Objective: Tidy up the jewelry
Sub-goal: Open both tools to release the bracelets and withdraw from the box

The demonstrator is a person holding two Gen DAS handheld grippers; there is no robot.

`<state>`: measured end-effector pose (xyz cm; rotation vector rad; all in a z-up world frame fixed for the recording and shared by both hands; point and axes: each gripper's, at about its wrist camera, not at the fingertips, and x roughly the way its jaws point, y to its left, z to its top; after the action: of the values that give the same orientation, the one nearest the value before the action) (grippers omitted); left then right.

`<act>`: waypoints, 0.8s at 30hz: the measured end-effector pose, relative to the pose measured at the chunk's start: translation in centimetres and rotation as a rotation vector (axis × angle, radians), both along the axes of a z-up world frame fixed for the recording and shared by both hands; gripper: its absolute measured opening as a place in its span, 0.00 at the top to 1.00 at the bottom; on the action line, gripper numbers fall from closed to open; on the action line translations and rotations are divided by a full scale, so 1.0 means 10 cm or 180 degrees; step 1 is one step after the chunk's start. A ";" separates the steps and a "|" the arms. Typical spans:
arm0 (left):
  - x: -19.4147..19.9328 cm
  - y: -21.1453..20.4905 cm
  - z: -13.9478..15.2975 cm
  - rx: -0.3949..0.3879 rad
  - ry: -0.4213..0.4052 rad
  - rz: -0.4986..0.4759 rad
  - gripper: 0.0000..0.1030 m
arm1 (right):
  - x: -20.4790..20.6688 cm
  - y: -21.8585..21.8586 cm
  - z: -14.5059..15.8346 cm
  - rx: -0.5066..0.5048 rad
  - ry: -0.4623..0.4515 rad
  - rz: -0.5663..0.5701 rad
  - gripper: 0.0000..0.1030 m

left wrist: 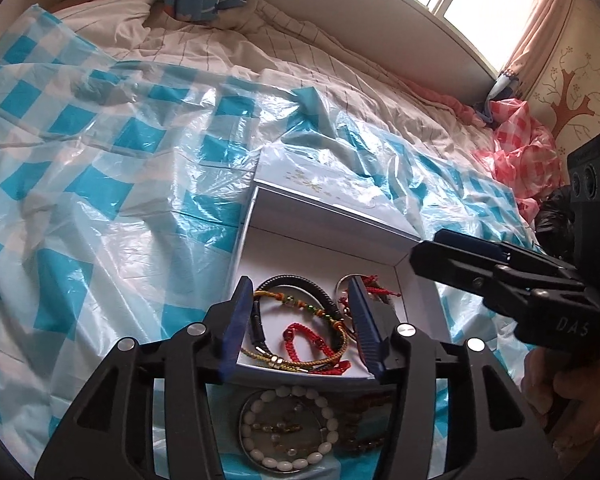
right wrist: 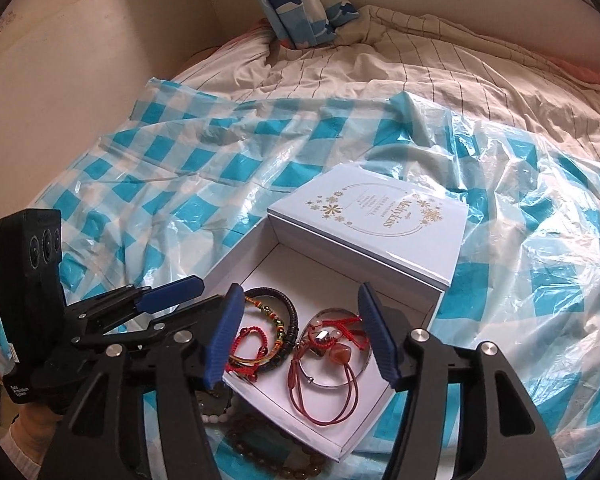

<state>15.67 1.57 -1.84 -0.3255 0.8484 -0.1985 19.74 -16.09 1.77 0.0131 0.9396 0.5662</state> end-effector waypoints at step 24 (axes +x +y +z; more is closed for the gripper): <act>-0.43 0.10 0.15 0.0344 -0.0064 0.0015 0.50 | -0.33 -0.05 0.46 0.0102 -0.0267 0.0085 0.34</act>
<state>11.33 2.56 -0.33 -0.2239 0.8350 -0.1505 16.40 -16.57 6.39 0.0056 0.8500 0.6020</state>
